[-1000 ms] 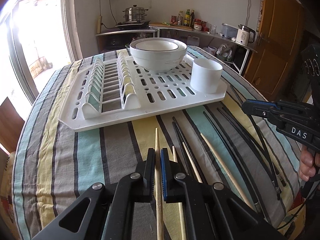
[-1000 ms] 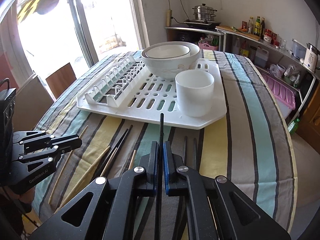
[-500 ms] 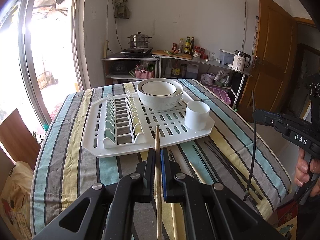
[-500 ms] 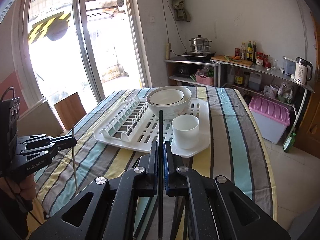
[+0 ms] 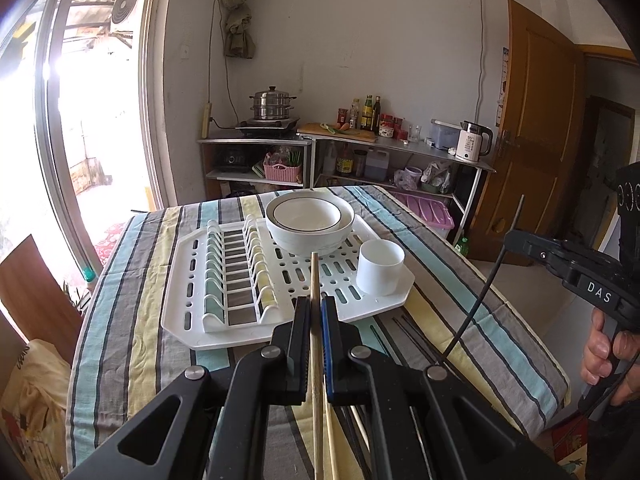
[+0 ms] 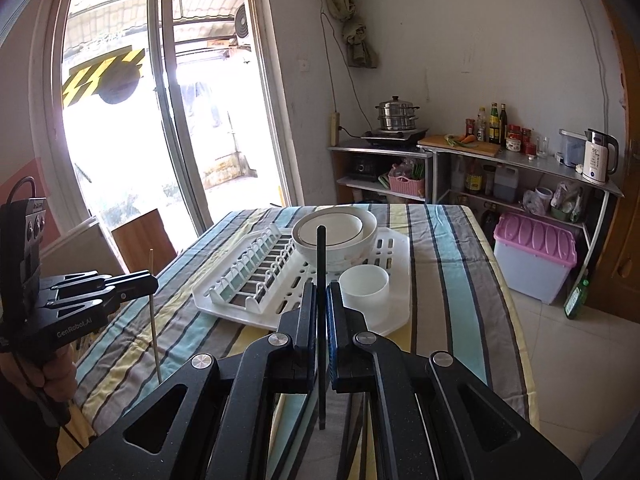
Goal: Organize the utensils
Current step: 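Carry both held chopsticks up to the white cup and lower them in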
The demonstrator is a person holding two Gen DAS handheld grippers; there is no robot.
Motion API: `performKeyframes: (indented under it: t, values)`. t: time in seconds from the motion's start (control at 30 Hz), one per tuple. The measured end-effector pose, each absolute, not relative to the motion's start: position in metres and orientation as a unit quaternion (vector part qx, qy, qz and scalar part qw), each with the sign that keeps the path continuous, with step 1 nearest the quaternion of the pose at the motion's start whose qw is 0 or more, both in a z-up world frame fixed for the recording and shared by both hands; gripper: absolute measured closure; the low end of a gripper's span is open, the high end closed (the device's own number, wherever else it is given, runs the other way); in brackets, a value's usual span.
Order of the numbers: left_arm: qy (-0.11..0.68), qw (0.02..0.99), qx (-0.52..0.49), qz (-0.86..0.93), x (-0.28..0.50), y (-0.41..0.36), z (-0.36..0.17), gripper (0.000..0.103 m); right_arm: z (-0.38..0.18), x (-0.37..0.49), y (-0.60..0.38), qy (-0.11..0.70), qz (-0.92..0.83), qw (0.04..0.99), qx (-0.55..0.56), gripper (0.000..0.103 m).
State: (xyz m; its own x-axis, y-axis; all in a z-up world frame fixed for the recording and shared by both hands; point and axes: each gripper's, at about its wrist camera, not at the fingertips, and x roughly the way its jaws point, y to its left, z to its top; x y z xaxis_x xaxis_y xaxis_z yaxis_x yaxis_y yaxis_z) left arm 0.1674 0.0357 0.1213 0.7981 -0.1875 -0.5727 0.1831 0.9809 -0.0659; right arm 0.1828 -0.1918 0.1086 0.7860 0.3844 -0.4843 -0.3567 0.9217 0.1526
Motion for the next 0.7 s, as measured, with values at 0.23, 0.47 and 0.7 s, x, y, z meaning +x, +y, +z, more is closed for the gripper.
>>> performKeyframes:
  t: [0.23, 0.47, 0.7]
  values:
    - [0.280, 0.952, -0.014, -0.121, 0.209, 0.016, 0.149, 0.098, 0.132, 0.201, -0.198, 0.243, 0.190, 0.951, 0.031, 0.098]
    - [0.262, 0.955, -0.032, -0.133, 0.270, -0.008, 0.170, 0.098, 0.156, 0.228, -0.207, 0.226, 0.182, 0.956, 0.037, 0.099]
    - [0.252, 0.956, -0.045, -0.143, 0.329, -0.033, 0.172, 0.098, 0.167, 0.260, -0.211, 0.220, 0.184, 0.957, 0.048, 0.099]
